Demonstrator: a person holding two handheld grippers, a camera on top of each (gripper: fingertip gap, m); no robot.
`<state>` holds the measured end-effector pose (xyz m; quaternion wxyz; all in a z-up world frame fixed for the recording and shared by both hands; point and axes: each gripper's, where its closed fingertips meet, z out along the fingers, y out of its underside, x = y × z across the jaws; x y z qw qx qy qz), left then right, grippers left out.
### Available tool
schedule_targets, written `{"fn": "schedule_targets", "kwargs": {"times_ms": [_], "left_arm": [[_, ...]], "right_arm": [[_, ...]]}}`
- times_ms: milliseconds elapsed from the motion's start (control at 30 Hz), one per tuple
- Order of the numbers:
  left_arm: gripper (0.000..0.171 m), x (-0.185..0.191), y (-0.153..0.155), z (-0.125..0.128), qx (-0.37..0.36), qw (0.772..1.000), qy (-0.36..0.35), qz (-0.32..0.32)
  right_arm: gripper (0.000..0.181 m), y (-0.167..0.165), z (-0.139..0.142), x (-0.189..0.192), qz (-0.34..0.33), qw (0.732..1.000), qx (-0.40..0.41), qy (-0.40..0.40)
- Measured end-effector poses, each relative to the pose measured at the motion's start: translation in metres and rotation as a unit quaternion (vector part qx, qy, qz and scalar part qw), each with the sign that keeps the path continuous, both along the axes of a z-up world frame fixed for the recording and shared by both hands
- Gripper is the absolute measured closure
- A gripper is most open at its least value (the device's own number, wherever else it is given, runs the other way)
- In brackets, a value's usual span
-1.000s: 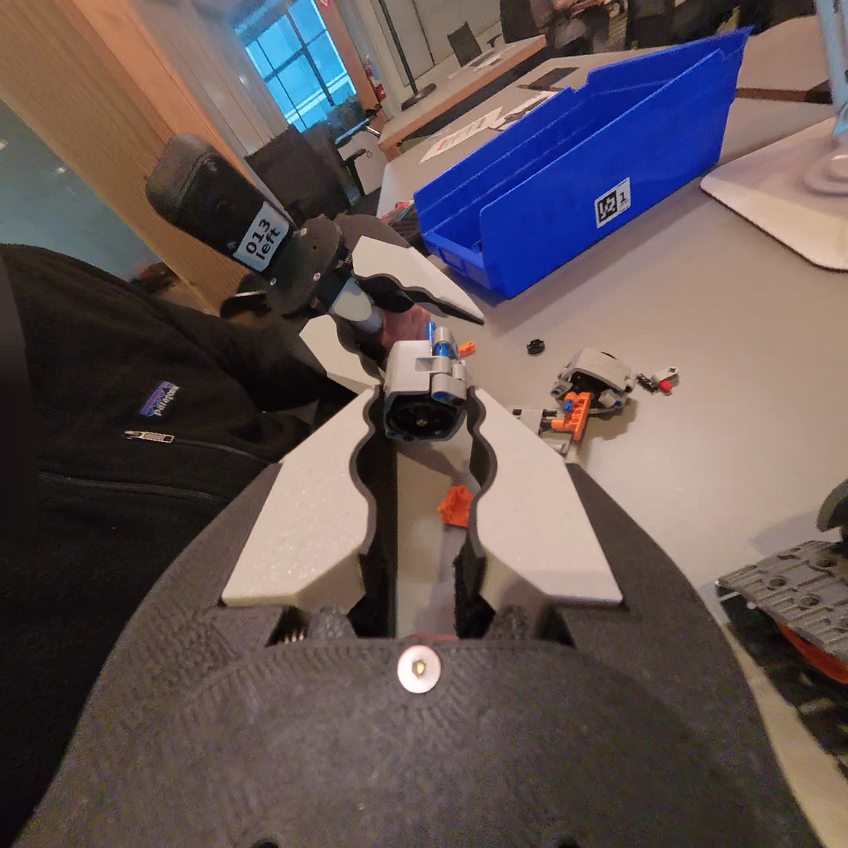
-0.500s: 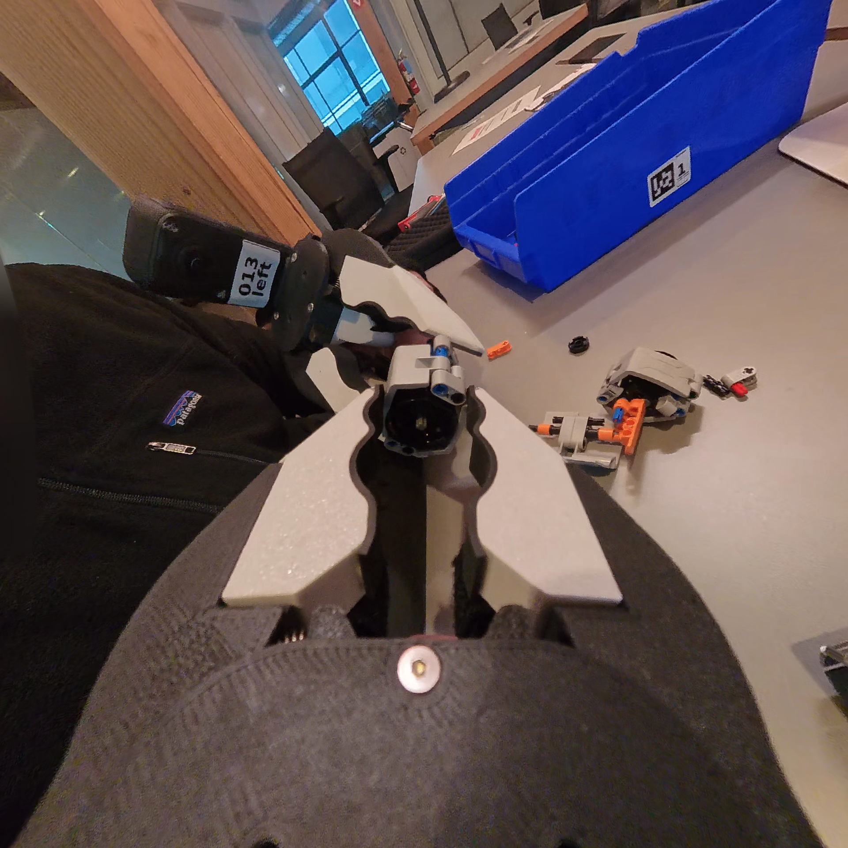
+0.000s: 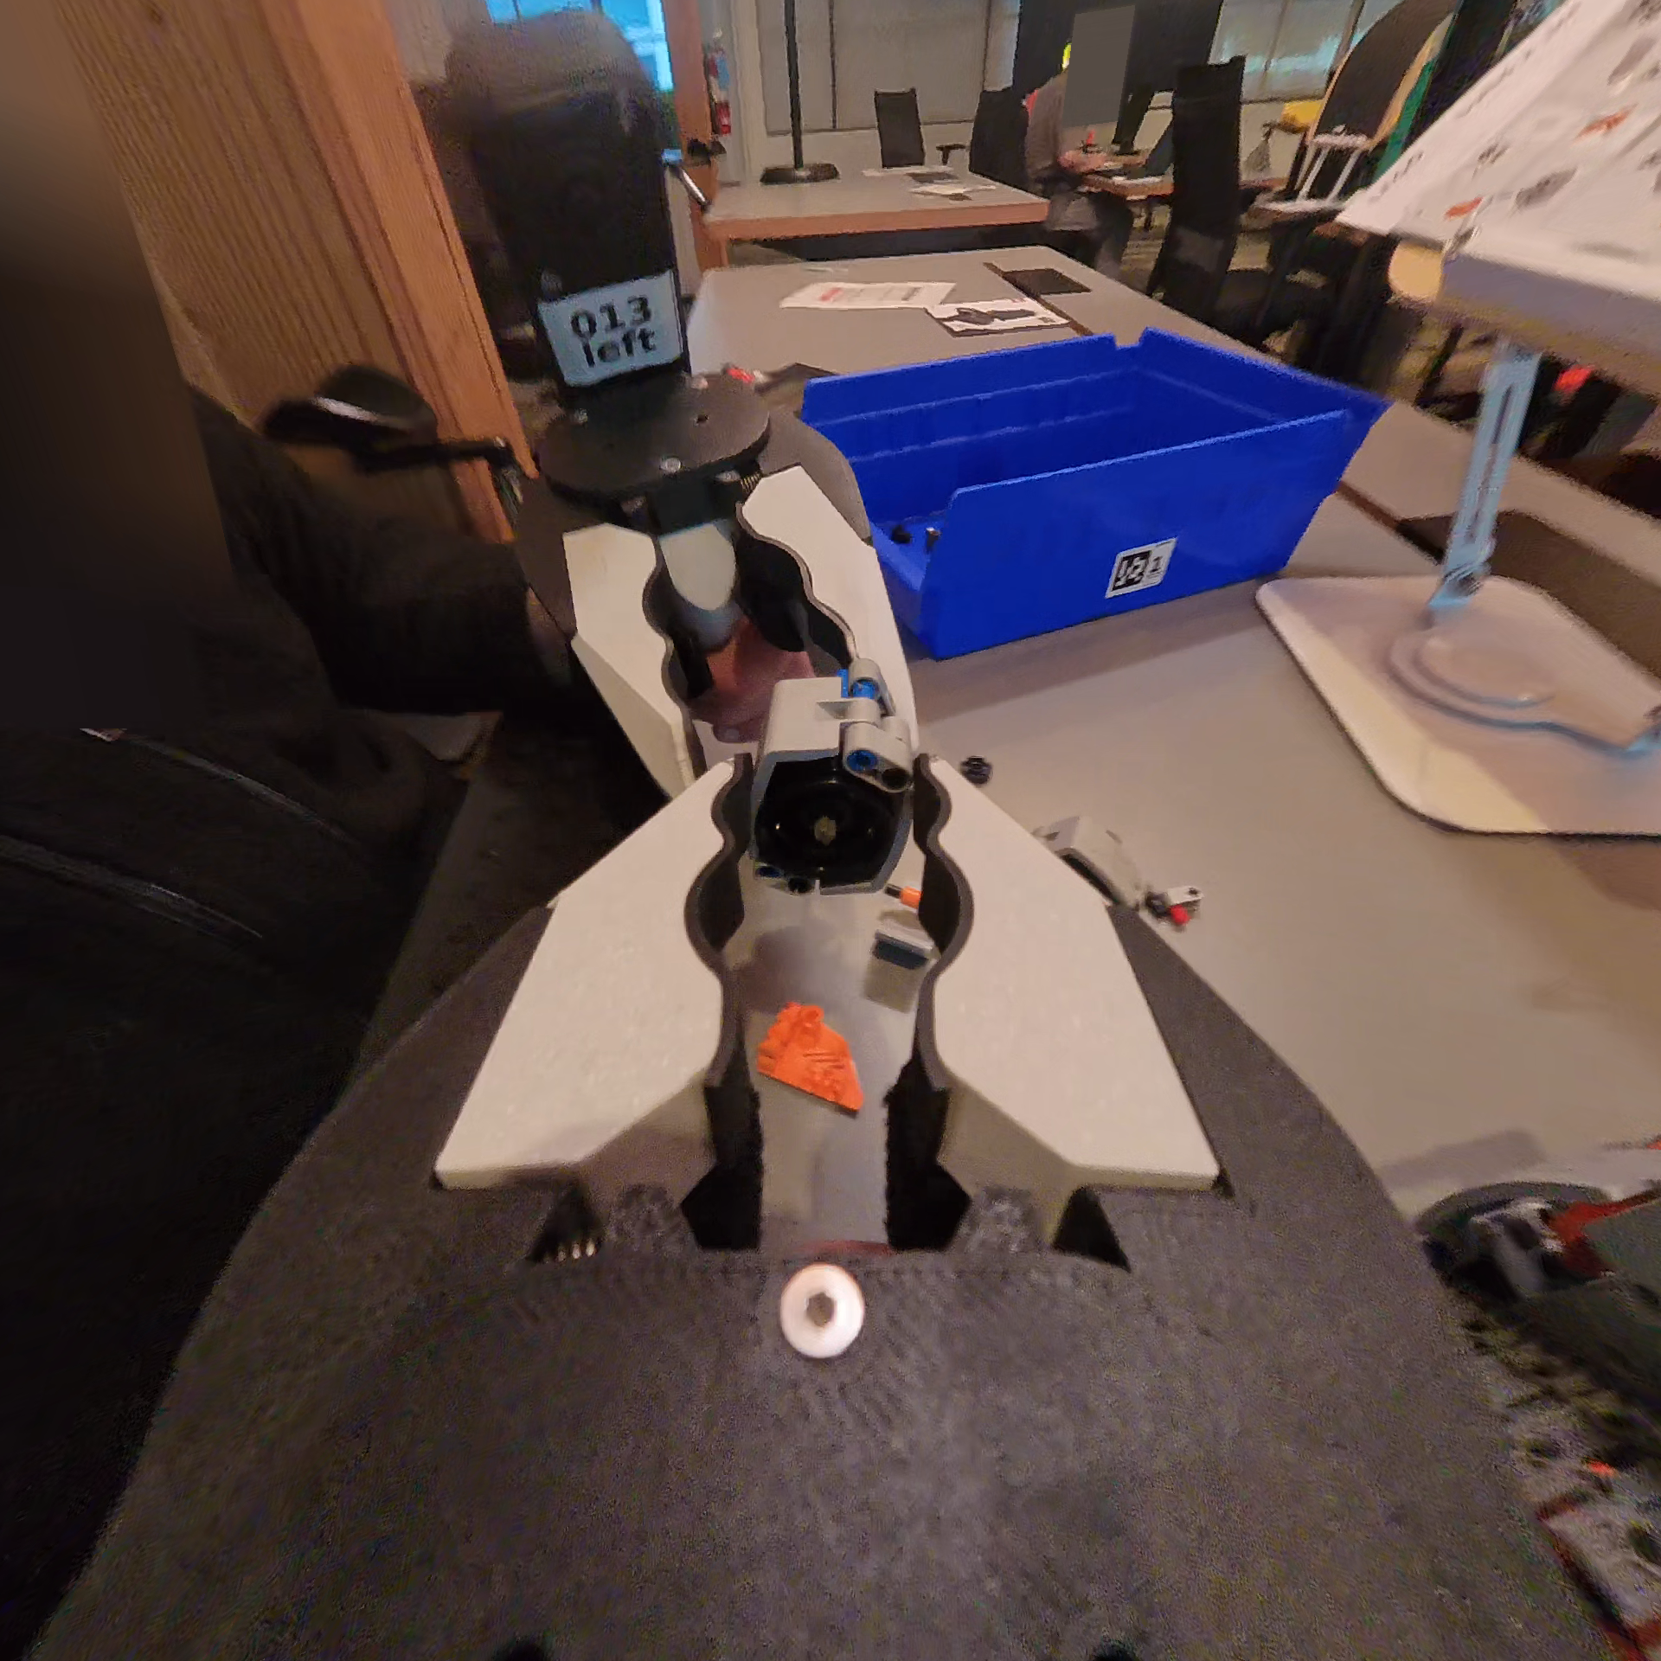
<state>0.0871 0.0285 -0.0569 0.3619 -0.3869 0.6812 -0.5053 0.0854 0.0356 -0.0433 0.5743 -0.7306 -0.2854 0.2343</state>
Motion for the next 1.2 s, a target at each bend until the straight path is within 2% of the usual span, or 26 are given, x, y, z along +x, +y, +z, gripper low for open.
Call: {"fn": "schedule_targets", "kwargs": {"times_ms": [133, 300, 367, 500, 633, 700, 867, 1033, 1200], "left_arm": [[0.137, -0.001, 0.001, 0.000, 0.031, 0.999, -0.011, 0.007], [0.134, 0.002, 0.009, -0.001, 0.096, 0.994, -0.027, 0.048], [0.128, 0.001, 0.012, 0.002, 0.110, 0.991, -0.038, 0.063], [0.117, 0.000, 0.013, 0.013, 0.076, 0.994, -0.051, 0.067], [0.123, -0.002, 0.017, 0.024, 0.012, 0.996, -0.055, 0.066], [0.125, 0.002, 0.025, 0.018, 0.016, 0.995, -0.040, 0.089], [0.130, 0.007, 0.023, 0.014, 0.032, 0.994, -0.028, 0.104], [0.135, 0.012, 0.029, 0.008, 0.040, 0.989, -0.011, 0.140], [0.139, 0.012, 0.030, 0.010, 0.060, 0.986, -0.016, 0.156]], "right_arm": [[0.148, -0.001, -0.006, -0.005, -0.006, 0.996, 0.034, -0.077], [0.148, 0.003, -0.006, -0.002, -0.041, 0.988, 0.068, -0.135], [0.148, 0.006, -0.004, 0.003, -0.072, 0.980, 0.087, -0.167], [0.148, 0.014, -0.005, 0.013, -0.145, 0.941, 0.126, -0.278], [0.148, 0.021, -0.009, 0.016, -0.194, 0.888, 0.156, -0.387], [0.148, 0.023, -0.007, 0.014, -0.211, 0.868, 0.170, -0.417], [0.148, 0.028, -0.009, 0.008, -0.235, 0.822, 0.189, -0.483], [0.148, 0.030, -0.009, 0.007, -0.262, 0.794, 0.192, -0.514], [0.149, 0.030, -0.008, 0.007, -0.275, 0.786, 0.191, -0.520]]}}
